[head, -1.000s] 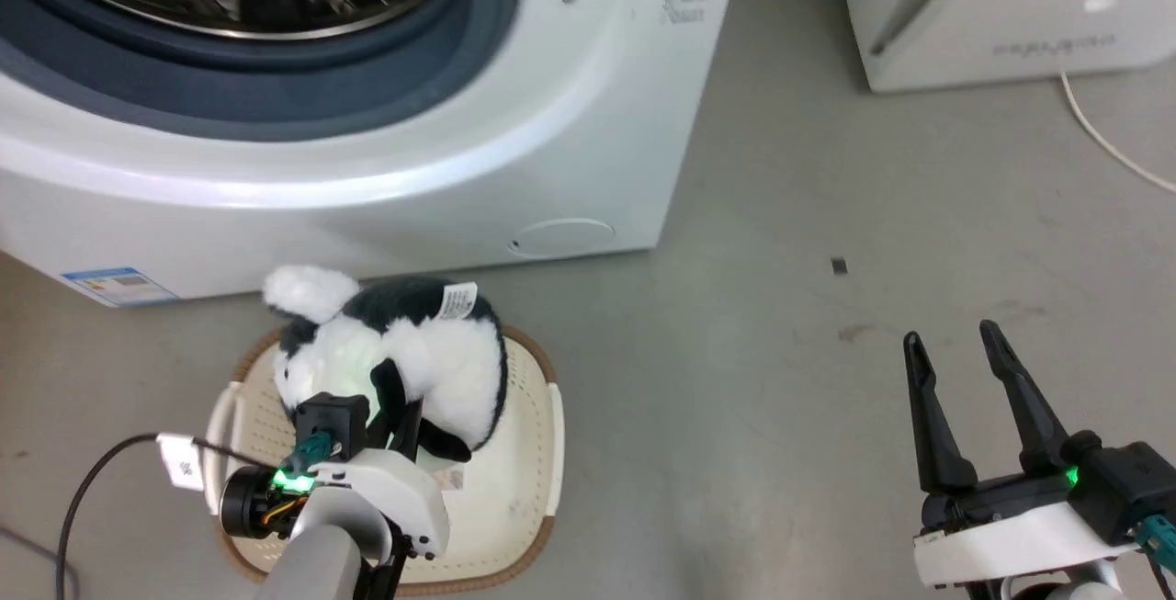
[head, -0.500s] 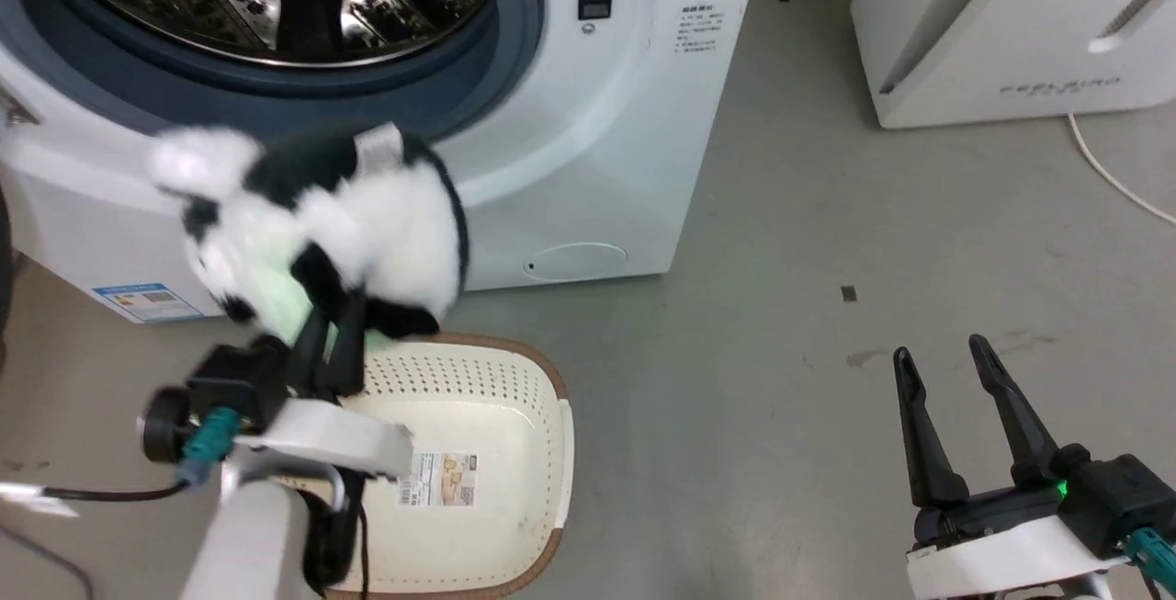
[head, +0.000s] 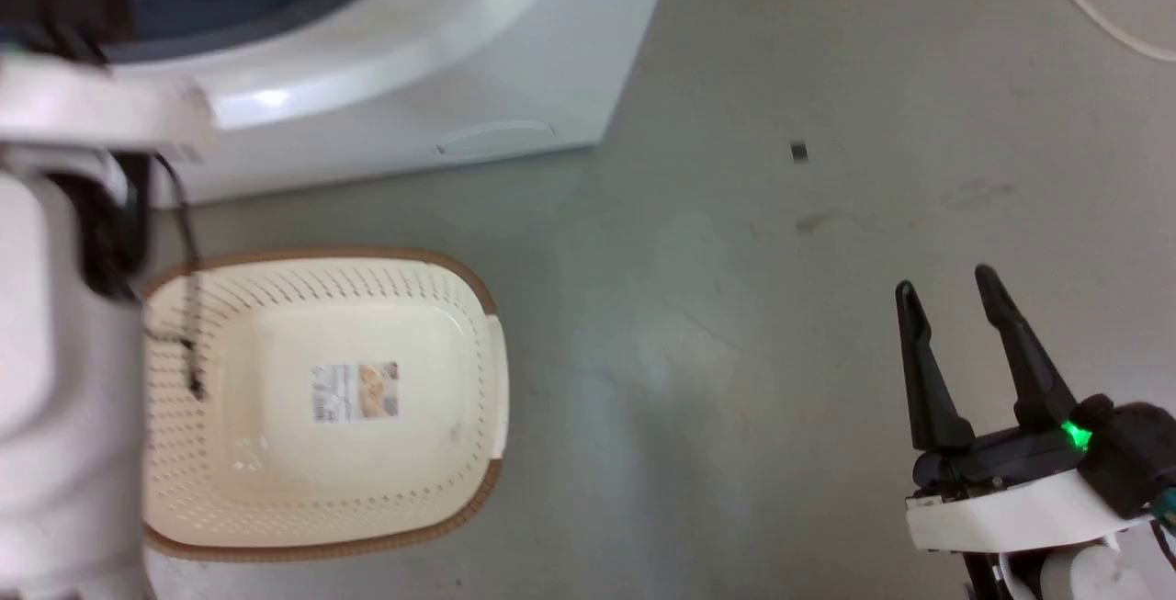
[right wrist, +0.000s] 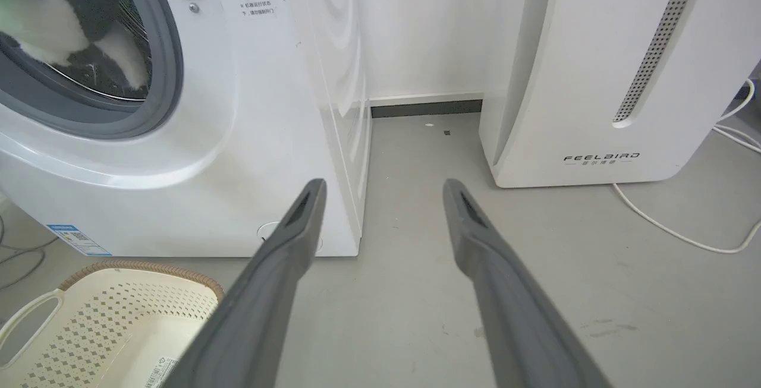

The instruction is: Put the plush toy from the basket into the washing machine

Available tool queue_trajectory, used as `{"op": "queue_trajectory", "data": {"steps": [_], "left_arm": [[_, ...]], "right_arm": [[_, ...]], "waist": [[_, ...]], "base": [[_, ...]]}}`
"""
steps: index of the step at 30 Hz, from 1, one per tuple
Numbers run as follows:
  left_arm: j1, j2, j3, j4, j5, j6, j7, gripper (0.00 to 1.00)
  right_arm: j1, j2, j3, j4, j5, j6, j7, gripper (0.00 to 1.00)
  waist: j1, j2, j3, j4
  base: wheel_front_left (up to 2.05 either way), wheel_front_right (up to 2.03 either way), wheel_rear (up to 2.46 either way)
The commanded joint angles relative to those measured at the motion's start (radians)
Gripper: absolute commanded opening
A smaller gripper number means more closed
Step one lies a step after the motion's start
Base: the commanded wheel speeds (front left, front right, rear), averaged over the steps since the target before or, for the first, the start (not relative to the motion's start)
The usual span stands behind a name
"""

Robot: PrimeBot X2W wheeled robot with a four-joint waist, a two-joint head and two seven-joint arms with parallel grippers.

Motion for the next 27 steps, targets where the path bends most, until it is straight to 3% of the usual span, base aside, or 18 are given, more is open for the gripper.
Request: {"op": "queue_trajectory", "data": {"steps": [1,9,16,27], "left_arm": [[-0.054,0.022,0.001,0.014,0.01,-0.004,0.012,0.0],[-0.391,0.145,-0.02,0.203,0.067,-0.011,0.1,0.0],[-0.639,0.255,-0.073,0.478,0.145,-0.016,0.207,0.0],[-0.761,0.283,-0.205,0.69,0.185,-0.032,0.299,0.0]], "right_arm": [[-0.018,0.0,0.005,-0.011,0.013,-0.001,-0.005,1.0],[-0.063,0.0,0.032,-0.068,0.044,-0.001,-0.005,1.0],[-0.091,0.0,0.056,-0.112,0.059,-0.001,-0.005,1.0],[-0.109,0.0,0.06,-0.116,0.075,-0.001,-0.005,1.0]], "waist": [[0.0,0.0,0.086,-0.048],[0.0,0.0,0.242,-0.098],[0.0,0.0,0.343,-0.127],[0.0,0.0,0.39,-0.129]], "base": [[0.0,0.0,0.0],[0.0,0.0,0.0],[0.0,0.0,0.0],[0.0,0.0,0.0]]}}
